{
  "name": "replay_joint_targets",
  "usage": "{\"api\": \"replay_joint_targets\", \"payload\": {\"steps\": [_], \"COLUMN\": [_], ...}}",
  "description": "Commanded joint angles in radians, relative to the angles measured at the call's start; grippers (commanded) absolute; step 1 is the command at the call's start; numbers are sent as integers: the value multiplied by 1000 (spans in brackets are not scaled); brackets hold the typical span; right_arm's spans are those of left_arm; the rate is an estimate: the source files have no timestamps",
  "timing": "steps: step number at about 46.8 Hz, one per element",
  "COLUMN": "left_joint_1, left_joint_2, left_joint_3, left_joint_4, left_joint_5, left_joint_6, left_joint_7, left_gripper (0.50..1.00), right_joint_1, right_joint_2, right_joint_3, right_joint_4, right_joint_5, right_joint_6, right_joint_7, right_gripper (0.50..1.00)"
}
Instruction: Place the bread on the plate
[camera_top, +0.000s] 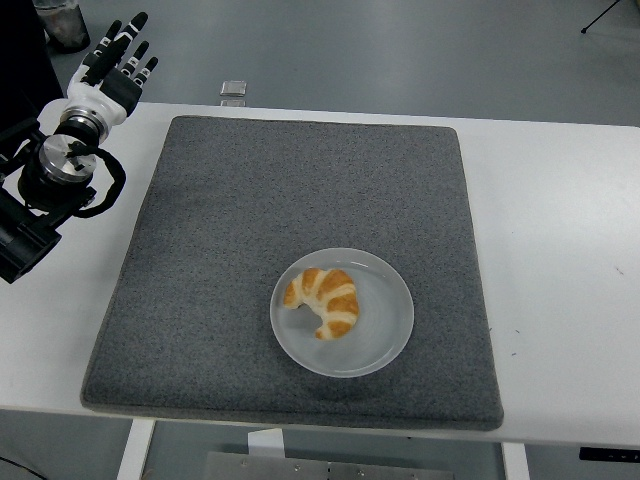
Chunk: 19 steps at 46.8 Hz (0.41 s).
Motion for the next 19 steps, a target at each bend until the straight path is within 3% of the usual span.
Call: {"api": "replay_joint_targets", "payload": {"steps": [1,19], "left_joint_1": [14,49], "left_joint_2": [-20,-83], "left_joint_3": [-1,-9], "left_joint_4": [5,55], "left_joint_5": [9,11], "left_joint_6": [-2,-25], "left_joint_7": [-4,-36], "left_gripper": [1000,1000], "right_joint_1": [0,-5], "right_joint_2": [0,0], "right_joint_3": [-1,-5], "right_joint_4": [1,1], "right_joint_5": [0,-3], "right_joint_6": [0,3], "right_joint_7": [0,0], "right_gripper": [952,952]}}
